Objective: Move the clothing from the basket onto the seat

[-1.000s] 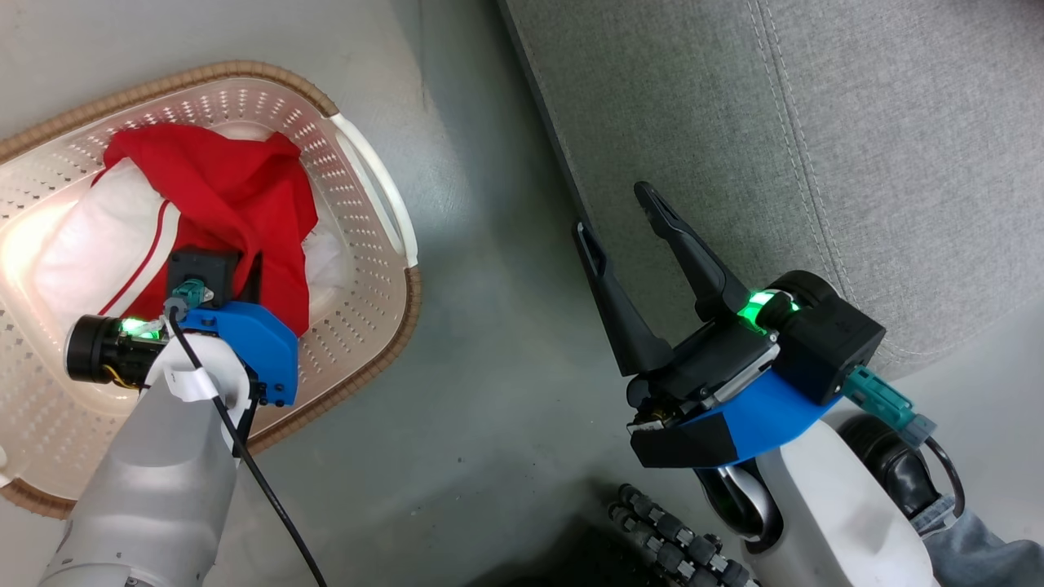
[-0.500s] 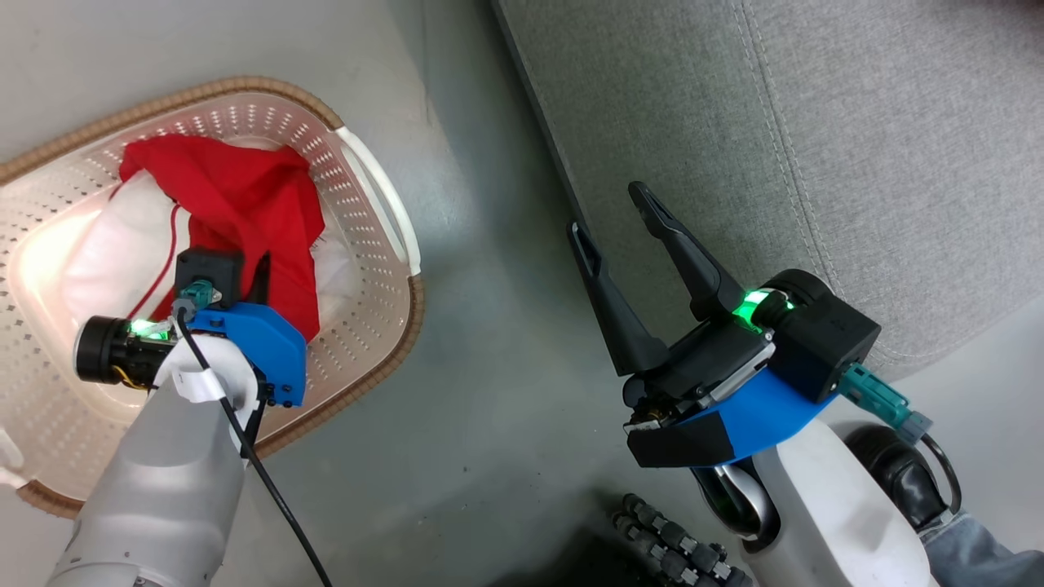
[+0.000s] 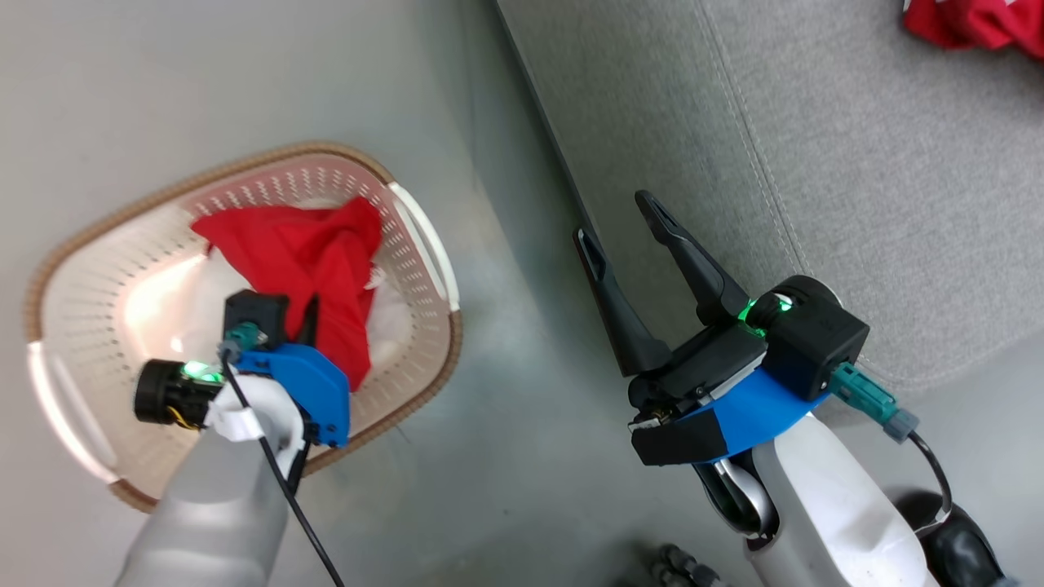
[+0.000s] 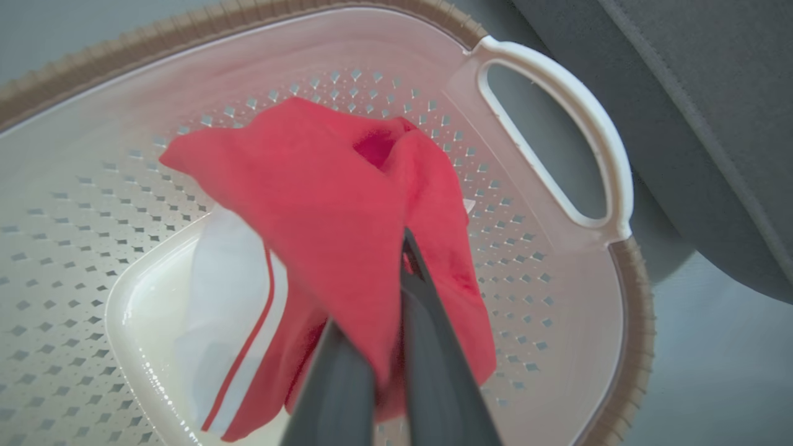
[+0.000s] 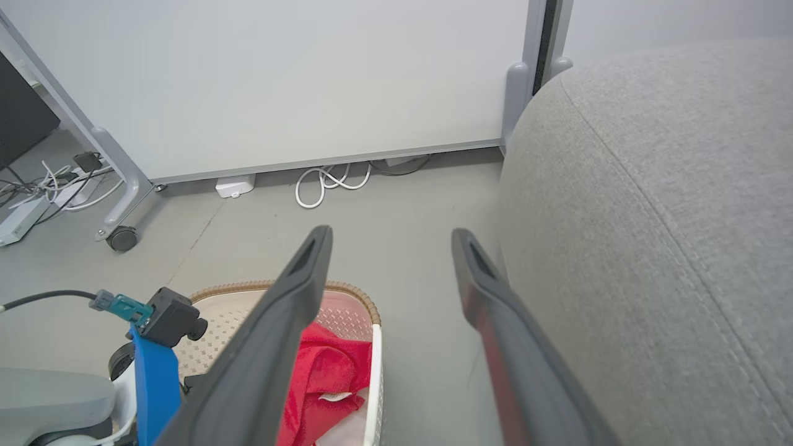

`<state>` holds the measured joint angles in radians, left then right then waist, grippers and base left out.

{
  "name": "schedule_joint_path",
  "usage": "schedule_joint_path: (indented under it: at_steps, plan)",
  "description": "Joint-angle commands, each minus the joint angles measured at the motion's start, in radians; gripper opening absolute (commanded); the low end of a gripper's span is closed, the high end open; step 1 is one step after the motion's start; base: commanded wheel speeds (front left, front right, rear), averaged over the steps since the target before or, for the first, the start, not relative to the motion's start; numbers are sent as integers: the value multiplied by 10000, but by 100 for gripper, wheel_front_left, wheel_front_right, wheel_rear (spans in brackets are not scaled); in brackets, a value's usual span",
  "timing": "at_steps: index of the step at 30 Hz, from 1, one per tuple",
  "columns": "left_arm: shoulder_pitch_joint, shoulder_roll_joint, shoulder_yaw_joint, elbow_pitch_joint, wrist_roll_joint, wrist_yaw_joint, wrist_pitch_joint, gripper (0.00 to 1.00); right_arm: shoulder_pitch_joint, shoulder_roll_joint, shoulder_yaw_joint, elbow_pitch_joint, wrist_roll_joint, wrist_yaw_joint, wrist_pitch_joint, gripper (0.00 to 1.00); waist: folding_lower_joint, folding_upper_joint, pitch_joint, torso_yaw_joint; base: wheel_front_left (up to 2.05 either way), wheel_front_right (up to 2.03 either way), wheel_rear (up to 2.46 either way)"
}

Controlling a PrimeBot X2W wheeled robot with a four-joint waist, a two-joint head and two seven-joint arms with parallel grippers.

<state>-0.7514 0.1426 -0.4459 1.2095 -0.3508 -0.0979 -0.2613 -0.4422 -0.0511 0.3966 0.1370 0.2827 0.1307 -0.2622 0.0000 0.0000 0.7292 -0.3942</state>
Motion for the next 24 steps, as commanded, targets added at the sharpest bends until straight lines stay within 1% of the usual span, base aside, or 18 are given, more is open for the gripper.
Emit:
schedule_joint_path:
  at_steps: [1, 13, 19, 24]
  plan:
    - [153, -97, -75, -78, -12, -30, -45, 0, 114, 14, -51, 122, -126, 1, -39, 100, 0, 0, -662, 426, 0, 0, 0]
    - [1165, -709, -533, -593, -13, -218, -52, 0, 834, 6, -348, 1035, -730, 1, -28, 100, 0, 0, -3200, 1475, 0, 0, 0]
    - [1684, -850, -834, -1252, -100, -285, -53, 0, 1323, 5, -629, 1200, -885, 1, 141, 100, 0, 0, -4332, 1951, 0, 0, 0]
    - [2080, -913, -1032, -1996, -318, -338, -53, 0, 1777, 6, -814, 1063, -993, 1, 425, 100, 0, 0, -5062, 2330, 0, 0, 0]
